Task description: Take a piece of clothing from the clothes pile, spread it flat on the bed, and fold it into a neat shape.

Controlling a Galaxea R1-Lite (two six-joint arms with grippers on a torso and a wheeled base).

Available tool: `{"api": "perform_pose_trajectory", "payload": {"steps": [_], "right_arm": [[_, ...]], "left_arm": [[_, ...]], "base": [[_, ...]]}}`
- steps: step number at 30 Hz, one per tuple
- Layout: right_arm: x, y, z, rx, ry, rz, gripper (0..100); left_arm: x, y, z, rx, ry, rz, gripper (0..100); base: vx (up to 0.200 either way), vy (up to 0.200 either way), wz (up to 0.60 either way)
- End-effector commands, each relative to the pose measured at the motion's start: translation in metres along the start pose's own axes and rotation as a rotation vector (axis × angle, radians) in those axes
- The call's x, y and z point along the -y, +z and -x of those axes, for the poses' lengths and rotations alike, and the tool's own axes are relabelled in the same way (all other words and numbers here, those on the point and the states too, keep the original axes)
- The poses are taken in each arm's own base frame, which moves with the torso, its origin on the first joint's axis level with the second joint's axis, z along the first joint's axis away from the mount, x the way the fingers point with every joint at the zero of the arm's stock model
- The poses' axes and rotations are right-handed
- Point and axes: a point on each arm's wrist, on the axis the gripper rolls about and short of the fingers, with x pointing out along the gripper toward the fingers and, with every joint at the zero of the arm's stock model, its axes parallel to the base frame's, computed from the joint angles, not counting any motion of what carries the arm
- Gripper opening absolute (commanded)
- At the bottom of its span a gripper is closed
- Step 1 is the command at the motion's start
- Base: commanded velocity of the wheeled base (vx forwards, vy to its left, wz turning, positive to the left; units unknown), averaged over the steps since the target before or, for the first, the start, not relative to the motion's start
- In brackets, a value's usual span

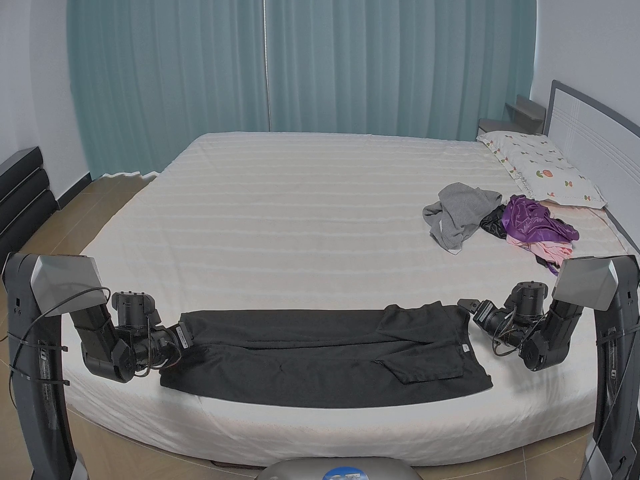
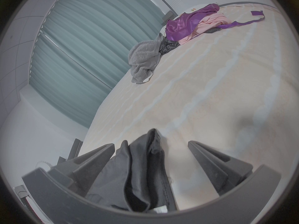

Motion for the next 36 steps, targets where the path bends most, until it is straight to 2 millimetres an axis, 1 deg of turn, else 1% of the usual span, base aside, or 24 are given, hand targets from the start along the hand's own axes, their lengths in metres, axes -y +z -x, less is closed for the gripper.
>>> {"api": "perform_pose_trajectory", "payload": {"steps": [1,8,14,21,22,24,26,27,29,32,36], "right_arm": [[0.000,0.000,0.000,-0.001,0.000,0.000,100],[0.000,-0.001,-0.001,-0.003,0.001,0.003,100],[0.000,-0.001,-0.001,-0.003,0.001,0.003,100],[-0.001,-0.001,0.000,-0.001,0.001,0.003,100],[0.000,-0.001,-0.001,-0.002,0.000,0.003,100],[0.000,-0.001,-0.001,-0.002,0.000,0.003,100],[0.000,-0.001,-0.001,-0.002,0.000,0.003,100],[0.000,-0.001,-0.001,-0.003,0.001,0.003,100],[0.000,-0.001,-0.001,-0.002,0.000,0.003,100],[0.000,-0.001,-0.001,-0.003,0.001,0.003,100],[0.000,-0.001,-0.001,-0.003,0.001,0.004,100]], "left_arm": [[0.001,0.002,-0.001,0.008,-0.005,0.002,0],[0.004,0.010,-0.005,0.038,-0.019,0.025,0],[0.009,0.010,-0.004,0.037,-0.028,0.032,0],[0.019,0.020,0.006,0.073,-0.054,0.040,0],[0.025,0.024,0.010,0.085,-0.069,0.065,0],[0.030,0.023,0.012,0.086,-0.075,0.073,0],[0.034,0.023,0.015,0.088,-0.081,0.073,0],[0.039,0.022,0.019,0.085,-0.091,0.065,0],[0.042,0.022,0.021,0.087,-0.092,0.063,0],[0.053,0.020,0.029,0.098,-0.100,0.047,0],[0.064,0.015,0.031,0.100,-0.095,0.032,0]], "base": [[0.000,0.000,0.00],[0.000,0.000,0.00],[0.000,-0.200,0.00],[0.000,-0.200,0.00],[0.000,-0.200,0.00],[0.000,-0.200,0.00],[0.000,-0.200,0.00],[0.000,-0.200,0.00],[0.000,-0.200,0.00],[0.000,-0.200,0.00],[0.000,-0.200,0.00]]}}
